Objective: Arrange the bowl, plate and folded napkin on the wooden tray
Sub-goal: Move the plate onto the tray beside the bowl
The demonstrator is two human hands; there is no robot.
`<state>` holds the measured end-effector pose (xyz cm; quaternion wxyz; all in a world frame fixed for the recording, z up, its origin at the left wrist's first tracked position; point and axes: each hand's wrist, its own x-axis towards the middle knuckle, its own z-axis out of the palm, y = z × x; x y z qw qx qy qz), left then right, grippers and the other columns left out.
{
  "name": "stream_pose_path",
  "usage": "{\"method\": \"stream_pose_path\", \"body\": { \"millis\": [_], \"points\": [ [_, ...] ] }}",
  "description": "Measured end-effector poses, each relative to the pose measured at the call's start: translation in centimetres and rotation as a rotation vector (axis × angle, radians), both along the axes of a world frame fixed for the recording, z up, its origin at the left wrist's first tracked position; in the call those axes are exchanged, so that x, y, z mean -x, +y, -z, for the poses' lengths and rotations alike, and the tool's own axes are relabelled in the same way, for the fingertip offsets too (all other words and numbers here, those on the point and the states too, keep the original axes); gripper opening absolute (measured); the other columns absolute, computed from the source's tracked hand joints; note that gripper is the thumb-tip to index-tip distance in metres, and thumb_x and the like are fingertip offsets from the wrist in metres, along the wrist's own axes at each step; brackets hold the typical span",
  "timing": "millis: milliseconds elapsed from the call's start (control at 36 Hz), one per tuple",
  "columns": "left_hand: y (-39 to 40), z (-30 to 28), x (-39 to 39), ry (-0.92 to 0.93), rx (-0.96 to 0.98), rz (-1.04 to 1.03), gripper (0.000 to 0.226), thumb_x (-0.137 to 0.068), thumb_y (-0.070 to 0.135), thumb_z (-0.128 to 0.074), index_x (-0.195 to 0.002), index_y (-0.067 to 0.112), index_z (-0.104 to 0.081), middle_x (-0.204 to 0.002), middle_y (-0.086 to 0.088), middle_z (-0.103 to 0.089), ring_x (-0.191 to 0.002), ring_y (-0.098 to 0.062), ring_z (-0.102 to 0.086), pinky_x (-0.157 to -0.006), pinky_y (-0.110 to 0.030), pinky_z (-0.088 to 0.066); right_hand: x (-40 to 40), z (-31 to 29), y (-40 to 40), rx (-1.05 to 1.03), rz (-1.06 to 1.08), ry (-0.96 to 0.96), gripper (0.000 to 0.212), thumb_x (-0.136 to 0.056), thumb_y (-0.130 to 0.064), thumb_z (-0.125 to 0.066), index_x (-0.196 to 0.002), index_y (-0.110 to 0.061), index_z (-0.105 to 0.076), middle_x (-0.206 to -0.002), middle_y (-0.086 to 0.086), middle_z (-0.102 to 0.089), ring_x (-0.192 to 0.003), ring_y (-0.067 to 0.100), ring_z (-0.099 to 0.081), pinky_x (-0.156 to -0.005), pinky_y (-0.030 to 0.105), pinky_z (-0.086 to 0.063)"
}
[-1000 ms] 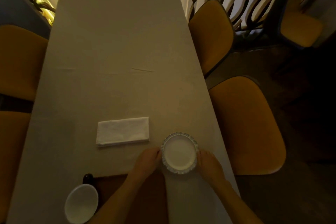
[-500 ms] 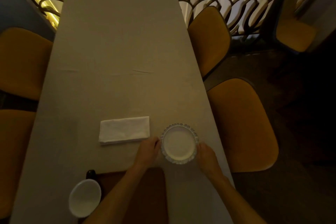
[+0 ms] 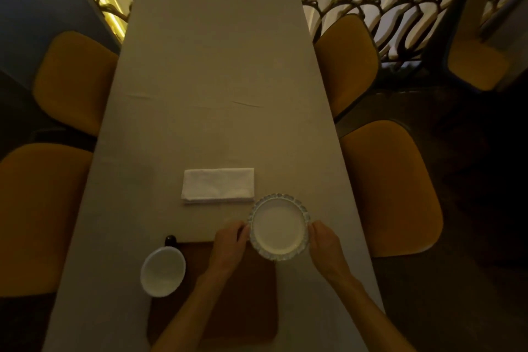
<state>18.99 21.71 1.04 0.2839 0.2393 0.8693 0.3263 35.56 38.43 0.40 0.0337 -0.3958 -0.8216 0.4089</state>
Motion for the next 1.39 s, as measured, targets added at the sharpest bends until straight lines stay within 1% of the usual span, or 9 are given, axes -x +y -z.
{"method": "stream_pose_path", "body": {
  "millis": [278,444,583,750,806,889,1111,1222,1389],
  "points": [
    [-5.8,1.3,-2.1,-0.072,0.013,-0.063,0.024,-0.096,0.023,-0.050,-0.072,0.018,-0.055,-0.065,0.007,-0.054,-0.057,-0.004,-0.049,-0.053,-0.023,-0.033,-1.5,2.4,-4.9,0.006,-0.061,-0.019,0.031,-0.101,-0.014,-0.038,-0.071,-0.020,-0.044,-0.070,-0.015,-0.043,-0.064,0.006,-0.045,-0.062,0.024,-0.031],
    [-7.9,2.7,-3.0,-0.122,0.045,-0.105,0.029,-0.096,0.020,-0.049,-0.067,0.019,-0.046,-0.065,0.003,-0.050,-0.058,-0.008,-0.046,-0.054,-0.024,-0.032,-1.6,3.2,-6.8,0.049,-0.070,-0.056,0.036,-0.101,-0.016,-0.038,-0.066,-0.028,-0.039,-0.070,-0.012,-0.046,-0.065,0.004,-0.047,-0.062,0.023,-0.031],
    [-9.1,3.6,-3.3,-0.126,0.069,-0.108,0.028,-0.096,0.019,-0.049,-0.068,0.016,-0.049,-0.064,0.004,-0.050,-0.059,-0.006,-0.045,-0.052,-0.021,-0.030,-1.8,4.5,-8.1,0.081,-0.066,-0.104,0.032,-0.101,-0.021,-0.035,-0.076,-0.012,-0.053,-0.077,-0.002,-0.053,-0.071,0.015,-0.052,-0.067,0.029,-0.039],
    [-10.5,5.2,-3.2,-0.120,0.109,-0.110,0.026,-0.095,0.019,-0.050,-0.073,0.006,-0.054,-0.072,-0.008,-0.058,-0.065,-0.019,-0.053,-0.055,-0.031,-0.037,-1.2,4.9,-9.2,0.104,-0.065,-0.094,0.037,-0.094,-0.039,-0.030,-0.070,-0.022,-0.053,-0.071,-0.011,-0.053,-0.065,0.001,-0.050,-0.061,0.028,-0.037],
    [-10.8,5.5,-3.0,-0.124,0.120,-0.109,0.026,-0.095,0.019,-0.049,-0.073,0.006,-0.054,-0.072,-0.009,-0.059,-0.066,-0.021,-0.055,-0.057,-0.038,-0.041,-1.0,4.9,-9.4,0.124,-0.077,-0.121,0.037,-0.095,-0.039,-0.031,-0.080,-0.024,-0.061,-0.080,-0.011,-0.059,-0.073,0.004,-0.055,-0.067,0.028,-0.042],
    [-11.0,5.8,-2.8,-0.128,0.132,-0.100,0.026,-0.096,0.019,-0.049,-0.072,0.008,-0.053,-0.072,-0.009,-0.058,-0.064,-0.017,-0.052,-0.057,-0.033,-0.038,-0.8,5.1,-9.8,0.166,-0.052,-0.122,0.035,-0.101,-0.033,-0.036,-0.097,-0.020,-0.068,-0.092,-0.009,-0.063,-0.084,0.007,-0.058,-0.075,0.027,-0.045],
    [-10.8,6.2,-2.1,-0.127,0.141,-0.064,0.035,-0.096,0.020,-0.049,-0.063,0.025,-0.040,-0.064,0.004,-0.049,-0.058,-0.006,-0.044,-0.051,-0.021,-0.030,-0.5,4.9,-10.0,0.172,-0.077,-0.149,0.031,-0.100,-0.032,-0.039,-0.102,-0.023,-0.068,-0.102,-0.004,-0.067,-0.092,0.012,-0.061,-0.081,0.031,-0.049],
    [-10.8,6.5,-1.9,-0.123,0.156,-0.047,0.033,-0.096,0.021,-0.048,-0.064,0.023,-0.042,-0.064,0.005,-0.048,-0.059,-0.008,-0.045,-0.051,-0.022,-0.030,-0.2,4.4,-10.0,0.153,-0.091,-0.150,0.028,-0.100,-0.028,-0.041,-0.104,-0.024,-0.069,-0.101,-0.006,-0.065,-0.090,0.008,-0.057,-0.079,0.026,-0.044],
    [-10.7,6.3,-1.6,-0.139,0.150,-0.028,0.031,-0.096,0.020,-0.048,-0.066,0.019,-0.043,-0.062,0.007,-0.046,-0.055,-0.004,-0.042,-0.050,-0.021,-0.028,-0.5,5.2,-10.1,0.135,-0.089,-0.241,0.036,-0.100,-0.036,-0.035,-0.106,-0.022,-0.067,-0.109,0.003,-0.068,-0.097,0.017,-0.062,-0.084,0.032,-0.048]
  ]
}}
